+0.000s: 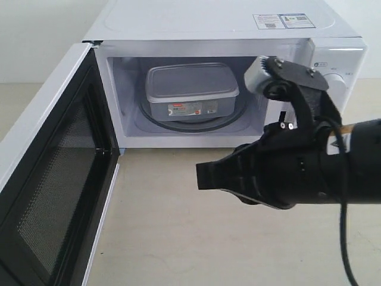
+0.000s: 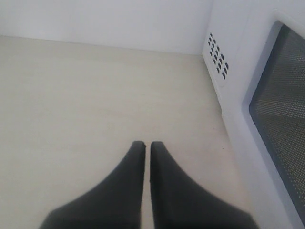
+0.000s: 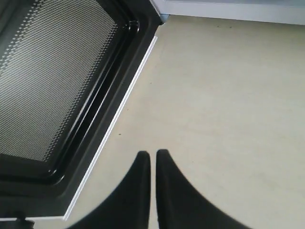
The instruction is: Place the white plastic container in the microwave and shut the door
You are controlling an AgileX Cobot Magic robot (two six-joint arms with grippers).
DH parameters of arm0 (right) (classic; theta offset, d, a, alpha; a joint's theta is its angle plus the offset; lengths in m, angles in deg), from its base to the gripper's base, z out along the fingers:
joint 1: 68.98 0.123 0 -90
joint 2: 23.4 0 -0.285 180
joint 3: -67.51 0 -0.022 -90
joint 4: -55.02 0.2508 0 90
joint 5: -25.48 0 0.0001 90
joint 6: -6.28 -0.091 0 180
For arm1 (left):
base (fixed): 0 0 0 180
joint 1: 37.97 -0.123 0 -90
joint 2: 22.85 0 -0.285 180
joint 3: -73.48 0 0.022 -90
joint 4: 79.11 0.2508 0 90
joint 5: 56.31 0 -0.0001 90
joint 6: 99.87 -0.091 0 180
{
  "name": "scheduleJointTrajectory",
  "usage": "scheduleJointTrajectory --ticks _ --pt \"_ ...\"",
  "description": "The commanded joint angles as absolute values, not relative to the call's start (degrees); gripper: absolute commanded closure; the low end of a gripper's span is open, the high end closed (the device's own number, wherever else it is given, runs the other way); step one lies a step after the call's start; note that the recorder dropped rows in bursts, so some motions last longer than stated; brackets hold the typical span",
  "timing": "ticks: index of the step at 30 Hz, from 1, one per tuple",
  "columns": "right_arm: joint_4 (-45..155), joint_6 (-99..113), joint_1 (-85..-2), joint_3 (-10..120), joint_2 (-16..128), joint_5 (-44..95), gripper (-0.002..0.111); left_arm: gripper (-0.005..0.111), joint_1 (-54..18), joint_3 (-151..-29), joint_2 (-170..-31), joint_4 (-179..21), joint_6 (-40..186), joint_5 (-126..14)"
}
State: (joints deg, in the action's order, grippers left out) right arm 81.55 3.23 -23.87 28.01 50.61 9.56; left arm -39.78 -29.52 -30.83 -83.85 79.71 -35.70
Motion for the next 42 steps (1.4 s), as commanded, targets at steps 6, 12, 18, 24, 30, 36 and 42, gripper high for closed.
scheduleJointTrajectory --ticks 6,12,18,24,30,36,42 --pt "81.7 3.5 -23.8 27.9 38.1 -6.3 0.108 0.102 -39.4 -29.3 -30.6 -84.3 79.7 -36.6" --pt "81.7 0.0 -23.8 27.9 26.5 -13.8 0.108 0.102 -39.4 -29.3 -30.6 -76.2 68.5 -41.4" --pt "79.9 -4.6 -23.8 27.9 15.1 -23.5 0.108 0.102 -39.4 -29.3 -30.6 -76.8 68.3 -63.5" --pt "73.1 -12.0 -23.8 27.9 6.7 -27.9 0.108 0.102 -39.4 -29.3 -30.6 -76.8 68.5 -76.0" --pt "70.8 -13.9 -23.8 27.9 2.6 -31.5 0.108 0.102 -39.4 -29.8 -30.6 -80.2 105.4 -84.0" --pt "69.5 -13.6 -23.8 27.9 0.6 -35.5 0.108 0.102 -39.4 -41.8 -31.8 -81.6 118.6 -52.7" --pt "66.4 -13.4 -23.8 27.9 -1.1 -37.7 0.108 0.102 -39.4 -58.2 -38.3 -81.6 115.8 -28.1"
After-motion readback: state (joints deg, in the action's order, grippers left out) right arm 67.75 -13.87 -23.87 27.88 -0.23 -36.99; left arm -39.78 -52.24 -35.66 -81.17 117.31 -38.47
